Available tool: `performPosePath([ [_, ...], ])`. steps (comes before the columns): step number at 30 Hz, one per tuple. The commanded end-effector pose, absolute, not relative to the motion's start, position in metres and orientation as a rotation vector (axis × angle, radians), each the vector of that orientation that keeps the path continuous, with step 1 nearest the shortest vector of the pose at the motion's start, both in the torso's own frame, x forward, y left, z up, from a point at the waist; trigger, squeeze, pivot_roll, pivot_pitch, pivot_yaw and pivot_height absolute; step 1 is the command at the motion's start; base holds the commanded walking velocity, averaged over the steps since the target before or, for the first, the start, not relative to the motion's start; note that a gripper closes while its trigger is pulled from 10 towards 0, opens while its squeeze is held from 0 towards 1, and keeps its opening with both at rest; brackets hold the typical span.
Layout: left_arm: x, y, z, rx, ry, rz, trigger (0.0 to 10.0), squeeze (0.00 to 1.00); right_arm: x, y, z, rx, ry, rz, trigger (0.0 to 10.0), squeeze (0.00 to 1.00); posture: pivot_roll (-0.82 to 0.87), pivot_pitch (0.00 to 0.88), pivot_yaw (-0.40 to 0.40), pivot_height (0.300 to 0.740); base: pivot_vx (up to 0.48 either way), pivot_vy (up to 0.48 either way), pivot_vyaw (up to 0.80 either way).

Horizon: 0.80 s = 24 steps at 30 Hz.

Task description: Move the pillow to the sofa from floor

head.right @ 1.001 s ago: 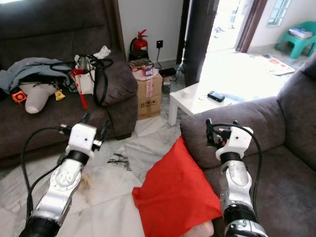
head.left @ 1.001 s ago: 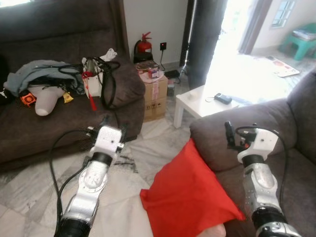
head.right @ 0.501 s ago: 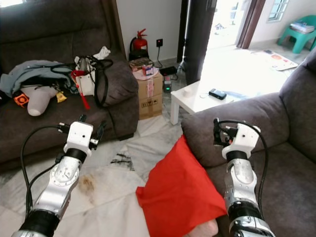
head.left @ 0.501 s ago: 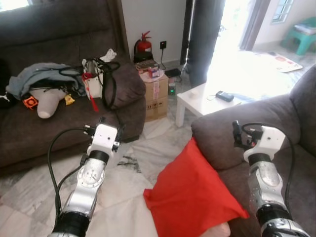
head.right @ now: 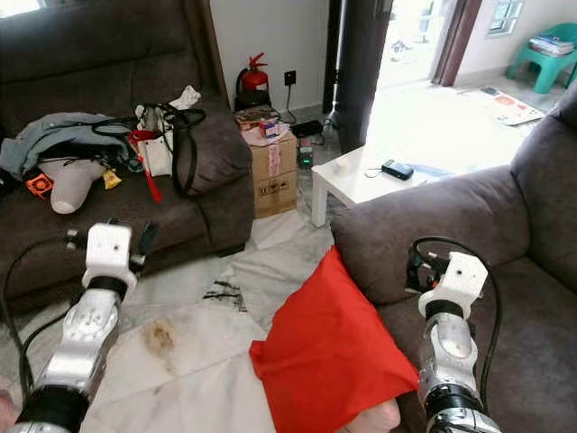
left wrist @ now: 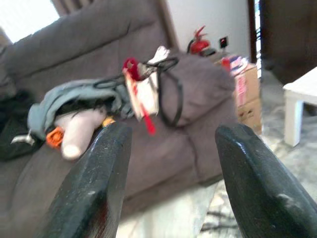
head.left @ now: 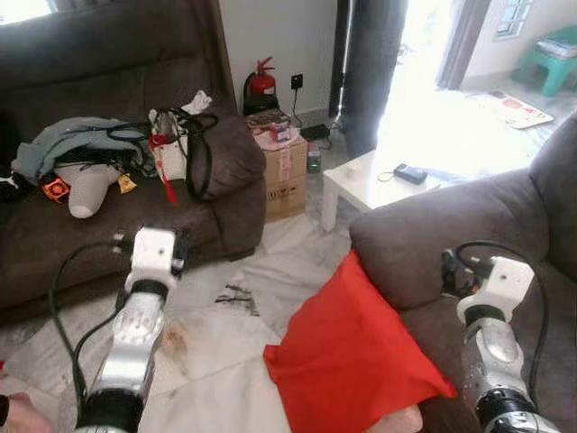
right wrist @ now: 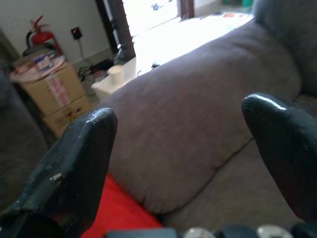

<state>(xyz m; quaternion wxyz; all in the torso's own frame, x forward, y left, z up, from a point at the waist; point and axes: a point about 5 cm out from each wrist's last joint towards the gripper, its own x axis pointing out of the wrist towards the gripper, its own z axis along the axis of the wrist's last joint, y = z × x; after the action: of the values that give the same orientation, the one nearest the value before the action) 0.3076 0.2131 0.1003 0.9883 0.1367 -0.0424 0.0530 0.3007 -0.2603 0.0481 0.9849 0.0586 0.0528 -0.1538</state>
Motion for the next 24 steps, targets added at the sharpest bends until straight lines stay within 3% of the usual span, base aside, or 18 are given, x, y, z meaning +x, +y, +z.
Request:
performPosePath([
  [1,0.305,0.224,0.098,0.26,-0.067,0.144,10.0,0.0,0.304,-0.248,0.042,0.148,0.154,-0.28,10.0,0.0,0.08,0.0,0.024,0.74,0.0,0.0,0.0],
  [7,0.295,0.237,0.08,0.223,0.003,0.198,10.0,0.0,0.304,-0.23,0.03,0.151,0.234,-0.226,10.0,0.0,0.1,0.0,0.01,0.74,0.0,0.0,0.0],
  [11,0.285,0.235,0.084,0.217,-0.032,0.192,10.0,0.0,0.31,-0.226,0.038,0.172,0.17,-0.213,10.0,0.0,0.08,0.0,0.017,0.74,0.0,0.0,0.0],
  [19,0.295,0.207,0.117,0.269,-0.198,0.122,10.0,0.0,0.323,-0.209,0.067,0.162,-0.021,-0.073,10.0,0.0,0.07,0.013,0.0,0.74,0.0,0.0,0.0],
  [24,0.292,0.2,0.095,0.242,-0.104,0.101,10.0,0.0,0.321,-0.204,0.063,0.14,0.003,-0.042,10.0,0.0,0.05,0.0,0.001,0.74,0.0,0.0,0.0],
])
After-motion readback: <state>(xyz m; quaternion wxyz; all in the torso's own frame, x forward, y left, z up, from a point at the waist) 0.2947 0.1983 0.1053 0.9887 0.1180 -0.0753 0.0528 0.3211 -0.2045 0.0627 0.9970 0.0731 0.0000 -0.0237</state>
